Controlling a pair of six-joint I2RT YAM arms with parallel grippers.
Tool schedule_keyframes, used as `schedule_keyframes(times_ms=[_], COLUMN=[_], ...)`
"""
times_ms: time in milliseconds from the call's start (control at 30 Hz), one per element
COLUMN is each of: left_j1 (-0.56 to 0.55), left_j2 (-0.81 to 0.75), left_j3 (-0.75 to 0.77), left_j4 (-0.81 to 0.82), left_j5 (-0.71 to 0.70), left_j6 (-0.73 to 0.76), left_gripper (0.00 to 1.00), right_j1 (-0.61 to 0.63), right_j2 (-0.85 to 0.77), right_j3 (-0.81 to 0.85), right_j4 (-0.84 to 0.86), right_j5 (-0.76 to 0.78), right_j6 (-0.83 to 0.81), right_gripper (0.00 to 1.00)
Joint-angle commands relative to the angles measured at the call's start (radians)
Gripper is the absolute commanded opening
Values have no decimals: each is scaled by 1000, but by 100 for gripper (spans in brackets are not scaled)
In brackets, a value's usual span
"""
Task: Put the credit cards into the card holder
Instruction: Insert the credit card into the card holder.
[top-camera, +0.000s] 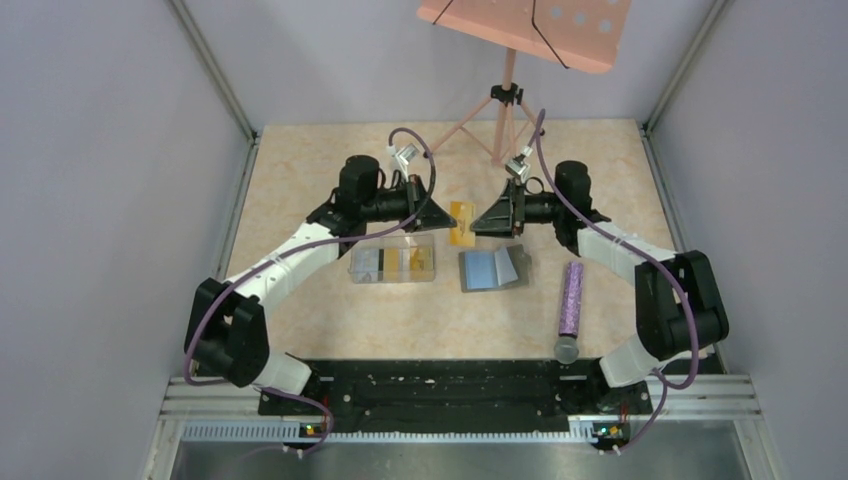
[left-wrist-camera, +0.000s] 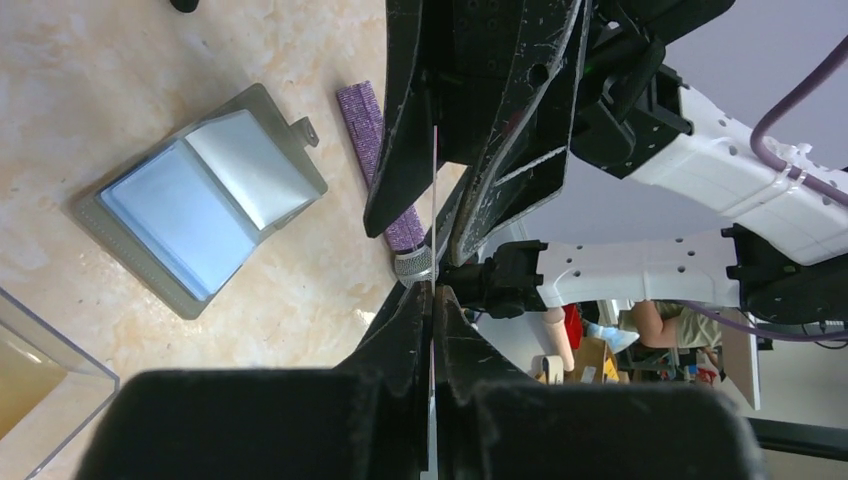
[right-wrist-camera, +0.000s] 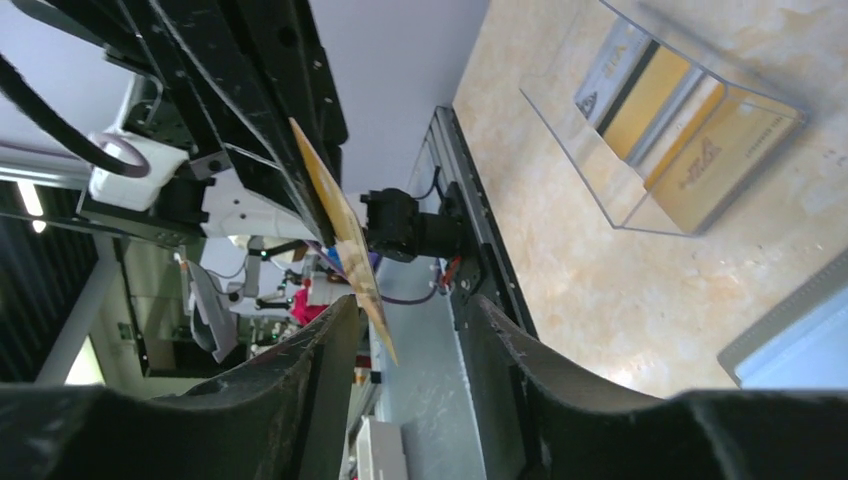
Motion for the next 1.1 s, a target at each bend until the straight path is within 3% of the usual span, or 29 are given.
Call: schedule_keyframes(times_ms=[0, 167, 267, 333, 400, 500, 633, 700, 900, 1067], left_j1=[4, 3, 4, 3, 3, 2, -1, -11, -63, -122], left_j2=[13, 25, 29, 30, 29, 31, 47, 65, 195, 376], left_j3=[-3, -6, -14, -19, -23, -24, -8, 25, 170, 390], left_j4=[100, 105, 112, 119, 116, 102, 7, -116, -430, -696], left_j5=[39, 43, 38, 35, 26, 7, -84, -168, -362, -505], left_j6=[-29, -35, -38, -43, -43, -35, -12, 19, 78, 189], left_gripper=[0, 0, 0, 2, 11, 23, 29, 30, 30, 29], right_j1=[15, 26, 28, 28, 27, 26, 26, 26, 2, 2], right_j2=[4, 42, 65, 70, 64, 33, -5, 2, 12, 17], right_j3=[-31, -72, -74, -74, -67, -34, 118, 179, 180, 189], right_j4=[335, 625, 673, 666, 613, 382, -383, -586, -756, -859], right_j5=[-47, -54, -62, -67, -68, -47, 133, 234, 387, 509], right_j6=[198, 393, 430, 427, 394, 208, -283, -417, -491, -558], right_gripper=[41, 23, 0, 0, 0, 0, 0, 0, 0, 0])
